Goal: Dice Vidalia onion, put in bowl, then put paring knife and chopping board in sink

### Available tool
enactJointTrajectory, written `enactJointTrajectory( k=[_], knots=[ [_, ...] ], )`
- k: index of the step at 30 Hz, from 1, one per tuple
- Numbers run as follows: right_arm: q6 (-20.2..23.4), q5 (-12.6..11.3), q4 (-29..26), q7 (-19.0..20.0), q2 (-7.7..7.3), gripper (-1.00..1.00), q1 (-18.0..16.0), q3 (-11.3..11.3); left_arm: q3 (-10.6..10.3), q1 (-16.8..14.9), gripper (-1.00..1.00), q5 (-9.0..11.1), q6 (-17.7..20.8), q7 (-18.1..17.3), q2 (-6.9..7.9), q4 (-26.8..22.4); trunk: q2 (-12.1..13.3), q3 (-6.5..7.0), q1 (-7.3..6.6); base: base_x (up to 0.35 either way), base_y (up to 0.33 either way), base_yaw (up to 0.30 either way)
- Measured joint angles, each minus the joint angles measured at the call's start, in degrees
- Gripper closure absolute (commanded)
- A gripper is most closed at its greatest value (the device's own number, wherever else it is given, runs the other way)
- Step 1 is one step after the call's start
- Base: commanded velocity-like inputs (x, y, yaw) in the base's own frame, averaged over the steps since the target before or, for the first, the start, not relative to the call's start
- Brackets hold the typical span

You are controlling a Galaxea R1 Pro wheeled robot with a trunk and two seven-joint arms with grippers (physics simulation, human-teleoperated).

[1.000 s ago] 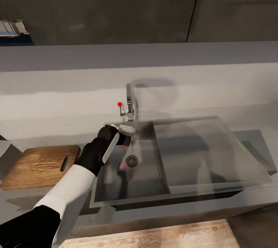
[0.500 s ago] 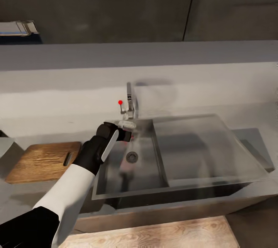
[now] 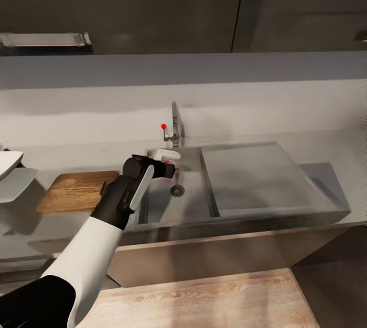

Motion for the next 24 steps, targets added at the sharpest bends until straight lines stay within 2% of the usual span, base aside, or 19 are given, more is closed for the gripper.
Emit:
enactJointTrajectory(
  k=[5, 10, 18, 24],
  knots=[
    [0.0, -0.02, 0.01, 0.03, -0.02, -1.0, 0.0, -0.02, 0.0, 0.0, 1.0, 2.77, 0.0, 0.0, 0.05, -1.48, 0.0, 0.45, 0.0, -0.27, 0.184, 0.0],
    [0.0, 0.01, 0.01, 0.05, -0.02, -1.0, 0.0, -0.02, 0.0, 0.0, 1.0, 3.1, 0.01, 0.01, 0.1, -1.7, -0.02, 0.9, -0.03, -0.205, 0.145, 0.0],
    [0.0, -0.02, 0.01, 0.05, -0.03, -1.0, 0.0, -0.02, 0.0, 0.01, 1.0, 3.33, 0.0, 0.01, 0.16, -3.54, 0.0, 1.62, -0.03, -0.023, 0.034, 0.0],
    [0.01, 0.0, 0.02, 0.06, -0.02, -1.0, 0.0, -0.02, 0.0, 0.04, 1.0, 4.78, 0.01, 0.01, 0.47, -4.28, 0.0, 2.16, -0.02, -0.051, 0.228, 0.0]
  ],
)
